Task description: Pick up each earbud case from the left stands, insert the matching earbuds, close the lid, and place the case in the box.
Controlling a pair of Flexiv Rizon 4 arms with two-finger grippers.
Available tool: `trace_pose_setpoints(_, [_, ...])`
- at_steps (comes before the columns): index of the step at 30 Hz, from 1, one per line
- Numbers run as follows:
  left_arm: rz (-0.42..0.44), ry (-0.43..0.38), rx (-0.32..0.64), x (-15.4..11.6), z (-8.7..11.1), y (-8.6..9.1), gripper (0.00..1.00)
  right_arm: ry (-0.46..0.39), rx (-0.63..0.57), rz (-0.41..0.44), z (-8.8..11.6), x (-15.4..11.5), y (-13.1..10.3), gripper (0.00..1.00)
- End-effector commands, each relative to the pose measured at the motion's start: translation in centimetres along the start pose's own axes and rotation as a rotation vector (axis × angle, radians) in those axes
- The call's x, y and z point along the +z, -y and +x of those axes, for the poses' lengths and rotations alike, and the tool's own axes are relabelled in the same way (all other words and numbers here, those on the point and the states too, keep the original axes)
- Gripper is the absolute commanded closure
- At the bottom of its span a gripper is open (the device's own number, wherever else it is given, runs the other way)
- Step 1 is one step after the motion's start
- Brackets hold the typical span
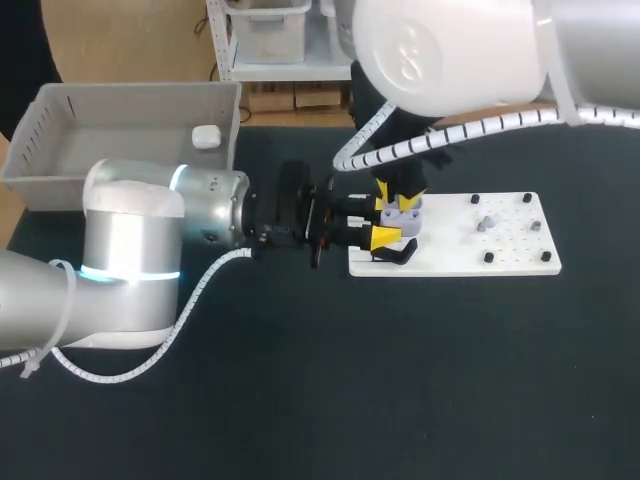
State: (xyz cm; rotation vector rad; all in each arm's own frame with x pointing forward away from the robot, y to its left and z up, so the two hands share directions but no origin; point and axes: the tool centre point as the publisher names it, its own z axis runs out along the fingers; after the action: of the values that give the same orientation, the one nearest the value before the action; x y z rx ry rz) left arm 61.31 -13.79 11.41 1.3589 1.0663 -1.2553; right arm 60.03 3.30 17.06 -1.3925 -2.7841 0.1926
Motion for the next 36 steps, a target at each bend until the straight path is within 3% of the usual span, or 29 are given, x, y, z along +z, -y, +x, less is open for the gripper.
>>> trace_pose_setpoints(1, [-0.002,0.001,0.001,0.0,0.0,0.0,1.0,-0.01,0.001,0.001,-0.3,0.3,-0.1,1.0])
trace_pose_setpoints(36, [-0.002,0.001,0.001,0.0,0.0,0.0,1.0,-0.026,-0.014,0.016,-1.0,1.6,-0.4,1.0])
